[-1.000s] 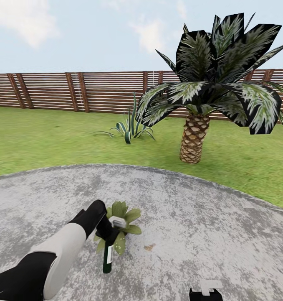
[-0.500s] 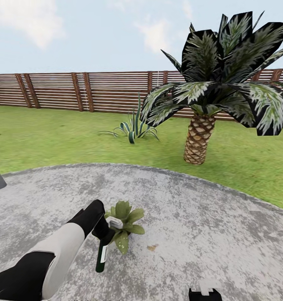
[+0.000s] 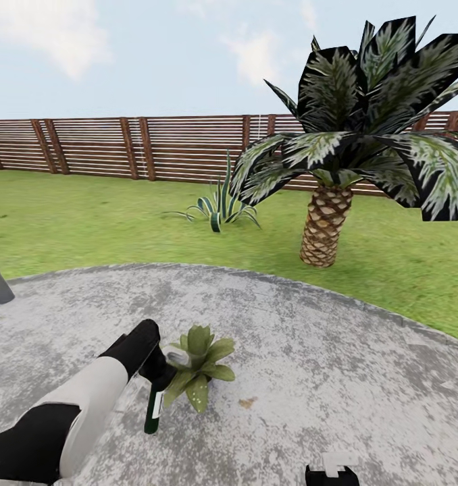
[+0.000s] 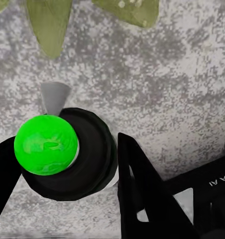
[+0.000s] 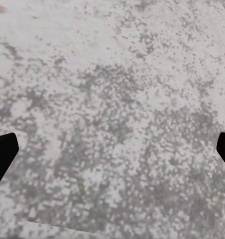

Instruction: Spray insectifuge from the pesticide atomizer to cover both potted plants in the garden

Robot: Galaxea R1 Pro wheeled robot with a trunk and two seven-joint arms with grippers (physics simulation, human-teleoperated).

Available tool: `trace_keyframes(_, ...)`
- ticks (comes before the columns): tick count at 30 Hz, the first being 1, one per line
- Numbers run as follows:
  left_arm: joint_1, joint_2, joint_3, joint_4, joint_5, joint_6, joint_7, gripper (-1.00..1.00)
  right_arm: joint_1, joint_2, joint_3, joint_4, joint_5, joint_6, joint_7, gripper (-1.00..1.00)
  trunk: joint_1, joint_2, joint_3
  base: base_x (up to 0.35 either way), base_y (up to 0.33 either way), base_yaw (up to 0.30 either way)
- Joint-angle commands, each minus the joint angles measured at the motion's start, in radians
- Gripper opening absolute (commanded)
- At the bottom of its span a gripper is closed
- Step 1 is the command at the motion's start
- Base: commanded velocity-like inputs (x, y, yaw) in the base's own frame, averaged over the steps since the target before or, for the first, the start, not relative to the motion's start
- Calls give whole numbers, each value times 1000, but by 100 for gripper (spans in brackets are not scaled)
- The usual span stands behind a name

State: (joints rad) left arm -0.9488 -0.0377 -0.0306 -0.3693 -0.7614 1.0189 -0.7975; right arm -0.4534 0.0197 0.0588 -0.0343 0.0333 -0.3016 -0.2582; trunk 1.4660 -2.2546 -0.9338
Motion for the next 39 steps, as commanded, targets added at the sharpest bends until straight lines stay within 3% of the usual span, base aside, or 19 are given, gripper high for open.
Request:
trace_keyframes(1, -7, 10, -3, -1, -1, 6, -9, -100, -1, 0, 6, 1, 3, -1, -7, 100, 0, 0, -1, 0, 0, 0)
trace_keyframes(4, -14, 21, -2, 3, 0, 6, -9, -100, -1, 0, 6, 2, 3, -1, -7, 100, 0, 0, -1, 0, 0, 0)
trace_keyframes(24, 7, 3, 0, 14, 2, 4, -9, -100, -1, 2, 5, 1, 0, -1, -9, 100, 0, 0, -1, 51, -47, 55)
trace_keyframes(29, 65, -1, -2, 18, -6, 1, -6, -100, -1, -1, 5, 2, 1, -1, -8, 100, 0, 0, -1, 0, 0, -139)
trace_keyframes(34, 94, 0, -3, 18, -44, -1, -2, -100, -1, -3, 5, 2, 2, -1, -7, 100, 0, 0, -1, 0, 0, -11)
trace_keyframes(39, 108, -1, -2, 9, -50, 0, -2, -100, -1, -3, 6, 2, 2, -1, -7, 100, 0, 0, -1, 62, 0, 0)
